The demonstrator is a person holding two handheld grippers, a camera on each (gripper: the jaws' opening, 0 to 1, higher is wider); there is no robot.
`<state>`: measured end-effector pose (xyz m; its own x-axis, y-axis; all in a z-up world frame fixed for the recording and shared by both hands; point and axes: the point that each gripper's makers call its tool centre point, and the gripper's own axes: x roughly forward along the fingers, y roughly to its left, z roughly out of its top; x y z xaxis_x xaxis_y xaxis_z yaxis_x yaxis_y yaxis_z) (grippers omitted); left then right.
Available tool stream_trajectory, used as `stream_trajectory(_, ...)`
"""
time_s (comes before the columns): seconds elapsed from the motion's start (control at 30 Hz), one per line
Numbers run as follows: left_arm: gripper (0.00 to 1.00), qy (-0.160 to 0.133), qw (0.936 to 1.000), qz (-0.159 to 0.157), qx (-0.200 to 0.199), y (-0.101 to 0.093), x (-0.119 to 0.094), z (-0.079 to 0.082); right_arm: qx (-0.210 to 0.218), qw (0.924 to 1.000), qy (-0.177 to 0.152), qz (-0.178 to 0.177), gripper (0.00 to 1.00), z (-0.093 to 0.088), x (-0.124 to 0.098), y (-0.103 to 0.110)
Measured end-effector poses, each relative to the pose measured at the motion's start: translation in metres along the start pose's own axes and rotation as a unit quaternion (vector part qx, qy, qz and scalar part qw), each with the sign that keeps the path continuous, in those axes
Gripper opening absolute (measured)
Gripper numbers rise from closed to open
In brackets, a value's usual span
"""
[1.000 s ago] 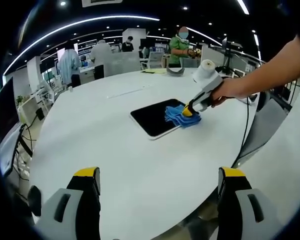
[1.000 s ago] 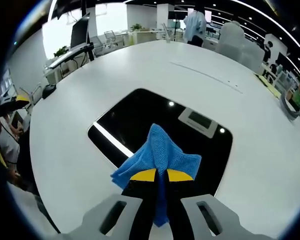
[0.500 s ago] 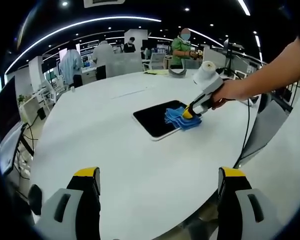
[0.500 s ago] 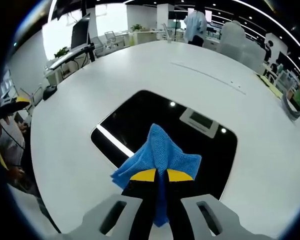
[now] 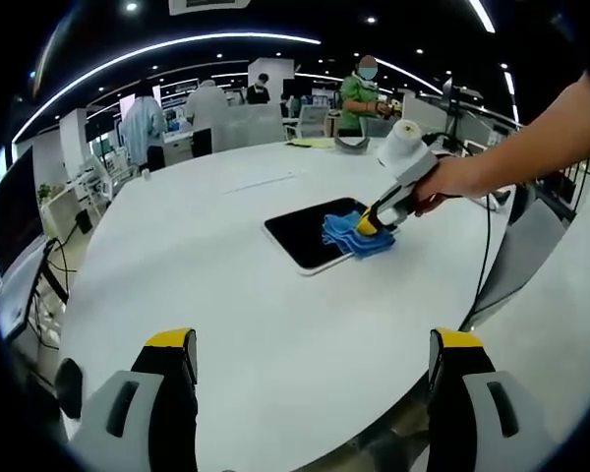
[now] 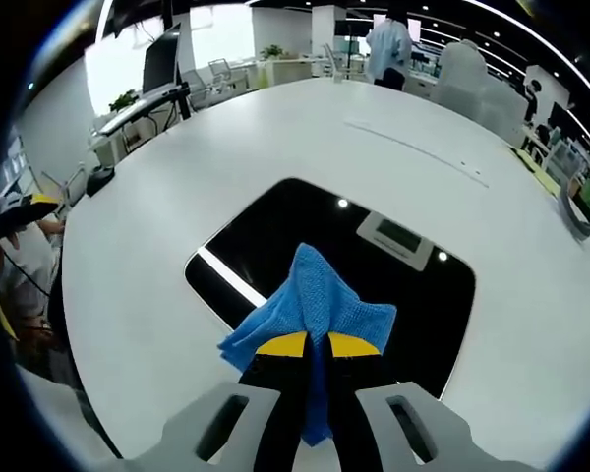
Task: Wipe the mirror surface with the cleaning cloth until all visible marks leave the cleaned area.
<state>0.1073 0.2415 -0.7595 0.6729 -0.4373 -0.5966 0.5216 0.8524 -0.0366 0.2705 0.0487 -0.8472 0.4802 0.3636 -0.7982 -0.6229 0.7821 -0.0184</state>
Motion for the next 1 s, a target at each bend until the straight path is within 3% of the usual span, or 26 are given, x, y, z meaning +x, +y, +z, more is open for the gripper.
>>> stream_trajectory(1.0, 0.99, -0.001, 0.9999, 0.009, -0.006, 0.005, -0.008, -0.005, -0.003, 1.0000, 0.004, 0.005, 0.02, 0.006, 0.004, 0.012)
